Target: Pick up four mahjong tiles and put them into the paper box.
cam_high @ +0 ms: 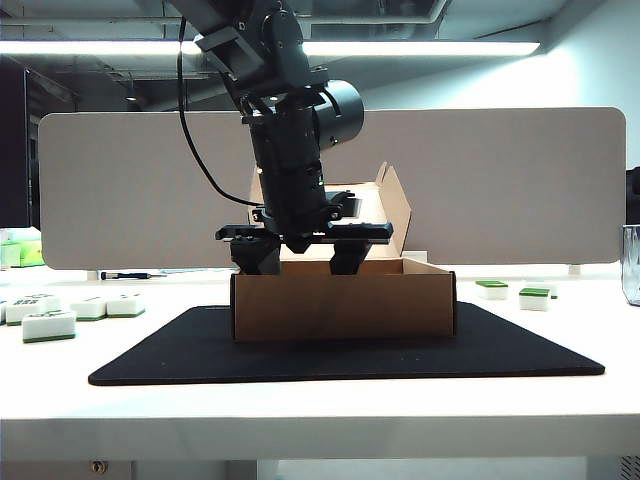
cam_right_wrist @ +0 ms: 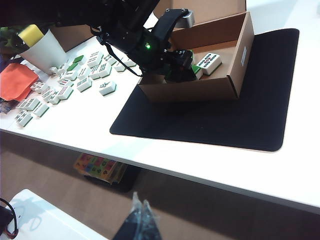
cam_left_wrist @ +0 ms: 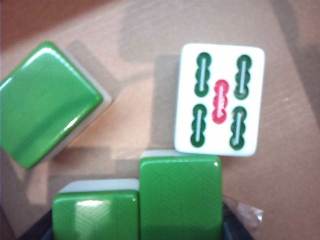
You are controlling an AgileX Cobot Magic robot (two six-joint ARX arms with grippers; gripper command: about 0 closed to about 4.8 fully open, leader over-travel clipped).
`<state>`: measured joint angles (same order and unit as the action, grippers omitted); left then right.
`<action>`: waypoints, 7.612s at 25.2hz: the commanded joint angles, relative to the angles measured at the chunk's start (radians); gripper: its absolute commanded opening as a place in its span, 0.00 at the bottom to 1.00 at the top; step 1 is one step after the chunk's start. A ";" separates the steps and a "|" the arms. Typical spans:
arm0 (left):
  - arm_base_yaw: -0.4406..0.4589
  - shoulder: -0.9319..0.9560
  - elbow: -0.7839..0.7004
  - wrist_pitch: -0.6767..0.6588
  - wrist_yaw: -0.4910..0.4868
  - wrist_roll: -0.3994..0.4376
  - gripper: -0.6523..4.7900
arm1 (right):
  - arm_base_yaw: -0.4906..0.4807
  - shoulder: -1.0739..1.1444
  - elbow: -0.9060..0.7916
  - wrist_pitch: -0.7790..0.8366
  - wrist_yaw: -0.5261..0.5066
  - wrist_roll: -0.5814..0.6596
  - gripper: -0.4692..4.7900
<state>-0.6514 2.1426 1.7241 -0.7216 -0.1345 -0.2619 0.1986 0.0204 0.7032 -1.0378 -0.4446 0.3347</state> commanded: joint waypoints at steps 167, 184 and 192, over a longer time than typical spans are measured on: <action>0.637 -2.141 -1.718 0.536 0.094 0.314 0.15 | -0.005 -0.008 -0.089 0.247 0.265 -0.019 0.09; 0.637 -2.141 -1.718 0.536 0.094 0.314 0.15 | -0.225 -0.022 -0.602 0.864 0.387 0.011 0.09; 0.637 -2.141 -1.718 0.536 0.094 0.314 0.15 | -0.242 -0.022 -0.695 0.890 0.475 0.013 0.09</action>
<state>-0.0139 0.0013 0.0071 -0.1749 -0.0448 0.0521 -0.0441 0.0078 0.0185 -0.1692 0.0109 0.3462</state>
